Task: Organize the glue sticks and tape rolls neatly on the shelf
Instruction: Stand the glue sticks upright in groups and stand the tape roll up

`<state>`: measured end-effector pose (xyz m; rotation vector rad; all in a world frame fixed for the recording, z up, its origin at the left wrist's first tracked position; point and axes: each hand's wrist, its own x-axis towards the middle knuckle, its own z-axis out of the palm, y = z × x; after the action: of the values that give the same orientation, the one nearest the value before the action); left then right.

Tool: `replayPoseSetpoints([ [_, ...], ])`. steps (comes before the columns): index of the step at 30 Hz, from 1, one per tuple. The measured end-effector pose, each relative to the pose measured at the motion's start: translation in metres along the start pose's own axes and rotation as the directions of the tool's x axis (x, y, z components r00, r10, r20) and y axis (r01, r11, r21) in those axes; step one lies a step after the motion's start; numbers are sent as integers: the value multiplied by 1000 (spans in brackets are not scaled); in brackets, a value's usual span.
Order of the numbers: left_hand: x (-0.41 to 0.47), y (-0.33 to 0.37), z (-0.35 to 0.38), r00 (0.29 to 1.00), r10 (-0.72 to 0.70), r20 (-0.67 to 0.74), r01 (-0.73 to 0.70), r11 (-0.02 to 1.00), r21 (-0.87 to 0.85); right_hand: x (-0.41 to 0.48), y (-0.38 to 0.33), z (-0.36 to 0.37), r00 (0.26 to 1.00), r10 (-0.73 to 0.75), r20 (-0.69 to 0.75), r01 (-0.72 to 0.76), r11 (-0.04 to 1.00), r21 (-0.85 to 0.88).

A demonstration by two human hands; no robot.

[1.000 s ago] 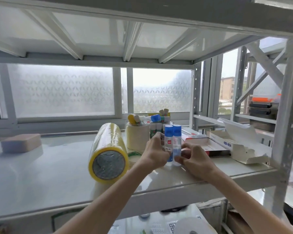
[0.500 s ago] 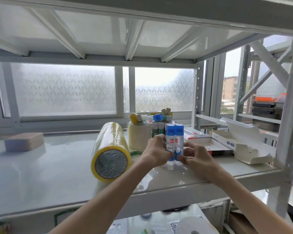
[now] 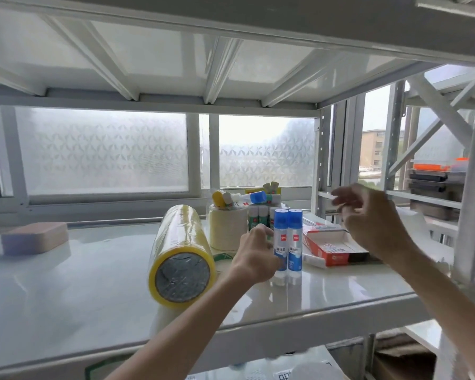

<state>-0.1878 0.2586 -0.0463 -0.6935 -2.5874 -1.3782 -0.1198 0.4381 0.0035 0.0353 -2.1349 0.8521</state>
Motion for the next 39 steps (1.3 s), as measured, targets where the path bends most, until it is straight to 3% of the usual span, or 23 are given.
replayPoseSetpoints([
  [2,0,-2,-3,999,-9,-46,9,1000,-14,40,-25,-6,999,-34,28,32,996,79],
  [5,-1,-4,-2,997,-13,-82,10,999,-33,101,-49,26,938,-1,347,-24,997,69],
  [8,-1,-6,3,998,-19,-61,16,999,-51,135,-49,80,784,130,607,-47,987,-151],
  [11,2,-10,7,999,-28,-21,26,996,-80,145,-33,115,692,222,687,4,951,-310],
  [21,0,-4,6,1000,-14,19,16,995,-98,136,-14,120,809,83,582,-66,997,-51],
  [28,-3,-1,6,1000,2,2,-2,998,-67,135,-18,98,873,81,482,-108,994,30],
  [39,2,-3,5,999,34,2,-34,999,-37,113,-25,18,984,63,169,-120,928,354],
])
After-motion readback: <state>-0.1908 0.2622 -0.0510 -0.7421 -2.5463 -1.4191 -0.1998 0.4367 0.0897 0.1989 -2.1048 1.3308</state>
